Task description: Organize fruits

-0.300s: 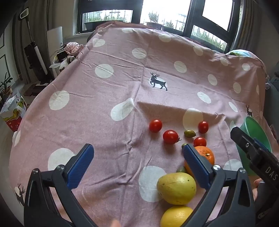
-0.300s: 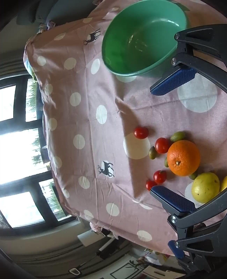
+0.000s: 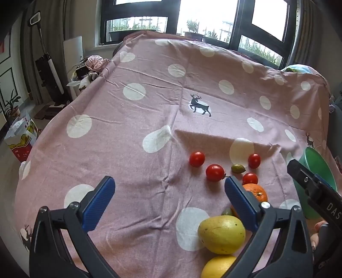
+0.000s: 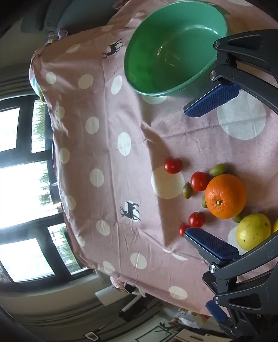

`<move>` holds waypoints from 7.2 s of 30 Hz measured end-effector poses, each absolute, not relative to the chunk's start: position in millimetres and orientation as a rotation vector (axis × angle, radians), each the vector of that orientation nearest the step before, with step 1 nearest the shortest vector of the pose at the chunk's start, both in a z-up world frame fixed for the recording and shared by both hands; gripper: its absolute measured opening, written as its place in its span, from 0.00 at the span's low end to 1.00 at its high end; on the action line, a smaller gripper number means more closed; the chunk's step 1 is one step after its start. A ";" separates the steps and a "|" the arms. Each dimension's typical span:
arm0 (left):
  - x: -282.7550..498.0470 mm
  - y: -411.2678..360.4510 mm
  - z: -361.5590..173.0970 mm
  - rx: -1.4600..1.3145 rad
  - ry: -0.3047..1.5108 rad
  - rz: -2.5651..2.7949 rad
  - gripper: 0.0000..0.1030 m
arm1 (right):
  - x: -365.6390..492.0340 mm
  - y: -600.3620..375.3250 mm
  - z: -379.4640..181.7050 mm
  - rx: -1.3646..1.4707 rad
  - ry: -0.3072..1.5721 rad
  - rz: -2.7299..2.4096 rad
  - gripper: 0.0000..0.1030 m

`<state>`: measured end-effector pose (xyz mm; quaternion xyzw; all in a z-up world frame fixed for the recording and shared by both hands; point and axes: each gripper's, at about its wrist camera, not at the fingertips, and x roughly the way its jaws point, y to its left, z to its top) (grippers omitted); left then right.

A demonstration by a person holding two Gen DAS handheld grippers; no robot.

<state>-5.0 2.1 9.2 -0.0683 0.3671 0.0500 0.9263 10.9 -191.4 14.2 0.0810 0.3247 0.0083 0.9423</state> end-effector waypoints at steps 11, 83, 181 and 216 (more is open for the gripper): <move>-9.4 9.7 10.1 -0.165 0.746 0.153 1.00 | 9.7 -194.4 16.9 0.204 0.658 0.001 1.00; -3.6 -17.9 -16.0 -0.281 1.025 -0.238 0.77 | 23.6 -191.5 -11.3 0.445 0.956 0.200 0.78; -10.3 -47.1 -35.6 -0.257 1.050 -0.321 0.65 | 27.2 -164.2 -45.9 0.593 1.153 0.458 0.58; -18.3 -55.2 -12.4 -0.234 0.923 -0.329 0.65 | 13.5 -172.5 -21.1 0.570 1.027 0.487 0.58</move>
